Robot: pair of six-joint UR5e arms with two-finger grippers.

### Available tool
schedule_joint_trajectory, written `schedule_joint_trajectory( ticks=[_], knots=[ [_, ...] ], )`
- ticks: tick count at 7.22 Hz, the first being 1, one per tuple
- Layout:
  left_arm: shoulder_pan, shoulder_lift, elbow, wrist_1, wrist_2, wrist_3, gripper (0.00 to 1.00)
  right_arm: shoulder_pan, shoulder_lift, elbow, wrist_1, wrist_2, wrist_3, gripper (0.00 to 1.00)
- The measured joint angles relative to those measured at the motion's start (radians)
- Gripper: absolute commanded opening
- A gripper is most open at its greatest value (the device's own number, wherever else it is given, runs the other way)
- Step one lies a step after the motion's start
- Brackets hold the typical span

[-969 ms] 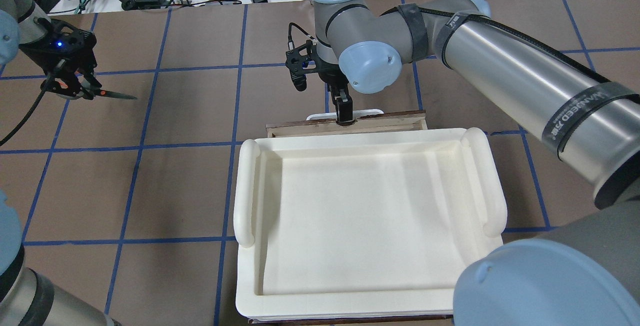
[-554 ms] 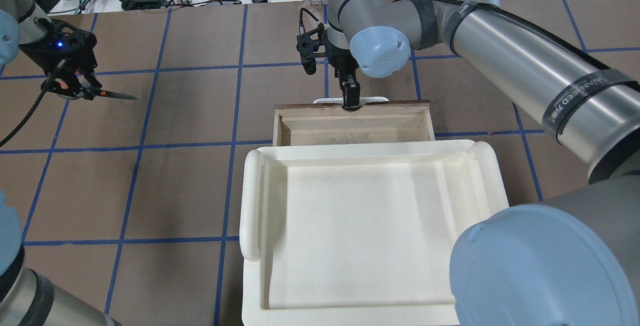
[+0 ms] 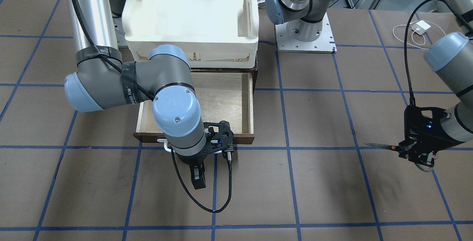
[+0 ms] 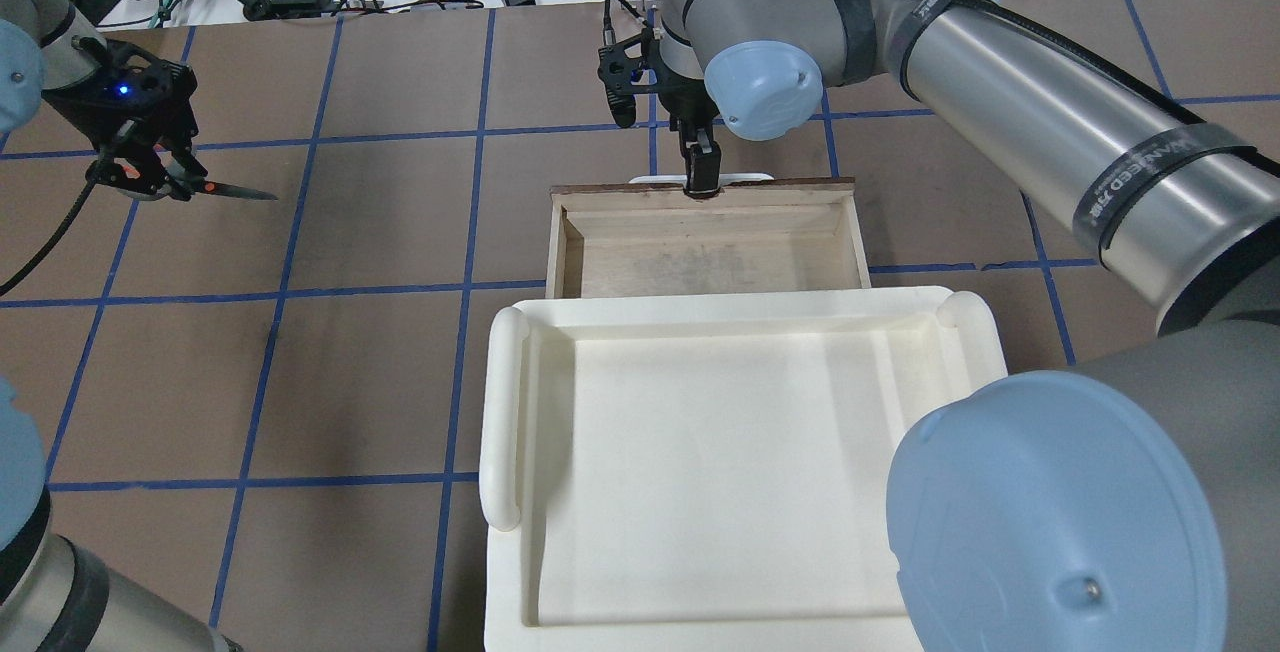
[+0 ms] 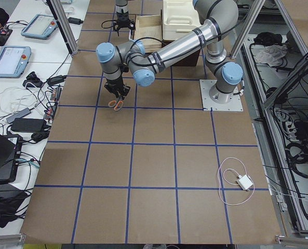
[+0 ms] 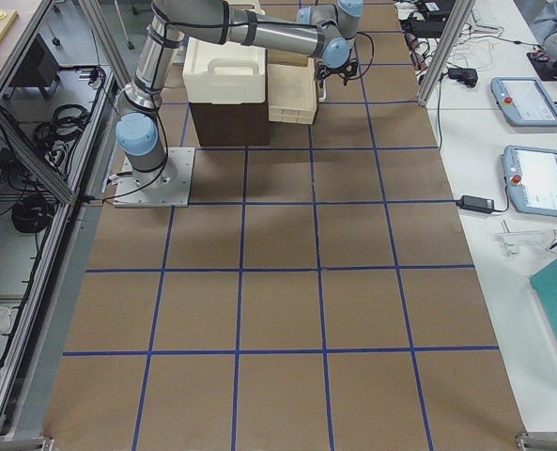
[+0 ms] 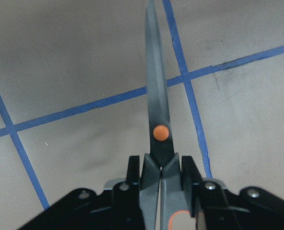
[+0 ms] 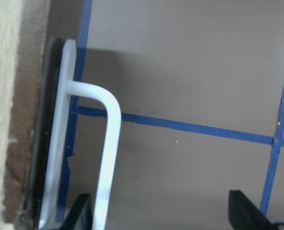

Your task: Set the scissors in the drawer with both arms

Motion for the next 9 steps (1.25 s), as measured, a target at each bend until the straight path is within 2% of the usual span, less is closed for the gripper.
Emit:
schedule_joint_trajectory(
  ticks=[4, 6, 9],
  knots=[
    [-0.006, 0.0, 0.0, 0.0, 0.001, -0.004, 0.0, 0.0, 0.003, -0.01, -0.014, 0.004, 0.001, 1.0],
    [-0.029, 0.005, -0.001, 0.0, 0.005, -0.012, 0.0, -0.003, -0.025, -0.01, 0.049, 0.025, 0.02, 1.0],
    [-0.061, 0.02, 0.0, -0.006, -0.003, -0.041, 0.0, -0.039, -0.14, -0.011, 0.144, 0.086, 0.052, 1.0]
  ],
)
